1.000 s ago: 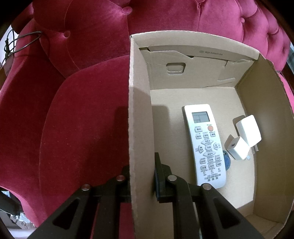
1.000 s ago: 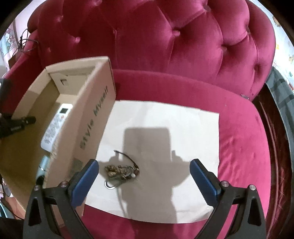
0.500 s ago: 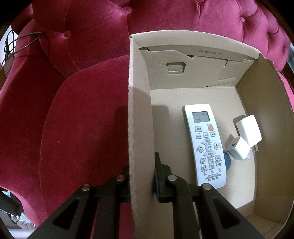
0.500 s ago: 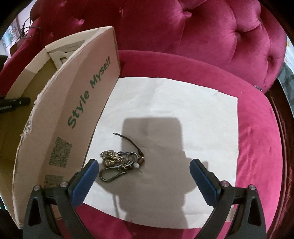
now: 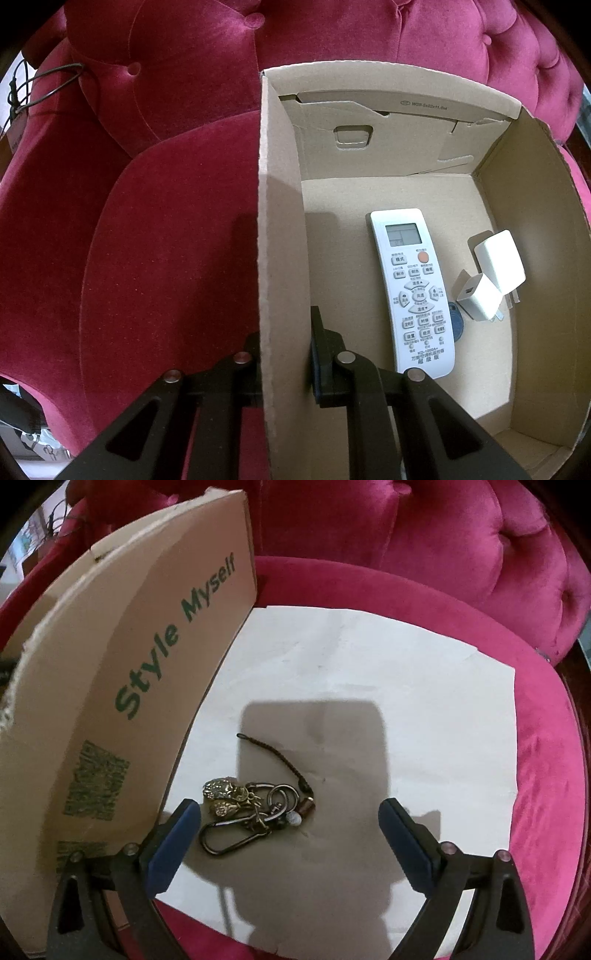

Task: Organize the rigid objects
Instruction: 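Withdraw the right gripper from the box toward the bunch of keys, then grasp the bunch of keys with the right gripper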

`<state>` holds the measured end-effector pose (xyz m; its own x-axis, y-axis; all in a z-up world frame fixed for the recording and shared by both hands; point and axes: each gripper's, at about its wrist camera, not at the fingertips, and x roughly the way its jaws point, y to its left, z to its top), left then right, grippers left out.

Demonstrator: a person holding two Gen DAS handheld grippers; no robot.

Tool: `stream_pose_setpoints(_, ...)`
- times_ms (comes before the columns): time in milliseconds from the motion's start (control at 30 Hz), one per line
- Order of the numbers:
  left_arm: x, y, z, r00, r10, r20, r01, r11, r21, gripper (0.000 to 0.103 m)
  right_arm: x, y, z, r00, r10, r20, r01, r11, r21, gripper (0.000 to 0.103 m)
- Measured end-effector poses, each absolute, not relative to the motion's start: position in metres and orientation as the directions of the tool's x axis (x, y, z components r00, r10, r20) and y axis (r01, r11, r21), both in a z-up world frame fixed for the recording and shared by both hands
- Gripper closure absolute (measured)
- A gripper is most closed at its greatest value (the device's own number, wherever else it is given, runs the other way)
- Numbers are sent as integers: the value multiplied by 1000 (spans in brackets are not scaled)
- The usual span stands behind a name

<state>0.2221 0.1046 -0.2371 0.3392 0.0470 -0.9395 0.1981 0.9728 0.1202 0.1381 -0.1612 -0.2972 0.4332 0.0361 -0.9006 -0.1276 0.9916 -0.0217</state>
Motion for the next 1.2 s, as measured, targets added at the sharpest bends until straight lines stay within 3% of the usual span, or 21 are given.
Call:
stream_pose_setpoints(267,222,105,-237,338,45,-940,198,973,117,89,141,-149,-304,435,29,-900,-155,987,-43,18)
stream_pose_setpoints(367,222,105,-237,338,45,-940,197,973,118,89,139,-148,-300,438,27,-899,-156,987,-47,32)
stream_pose_setpoints(467,222,105,-238,339,46,-940,198,973,119,89,139,-151,-297,441,19,-898,-134,990,-45,51)
stream_pose_setpoints(500,222,104,-238,339,44,-940,197,973,117,89,139,-154,-296,445,9,-895,-115,992,-47,65)
stream_pose_setpoints(533,222,105,-238,338,44,-940,197,974,116,89,139,-156,-296,448,-3,-894,-98,994,-52,69)
stream_pose_setpoints(1200,222,104,-239,337,45,-940,195,974,117,89,130,-162,-252,468,10,-884,-57,998,-18,70)
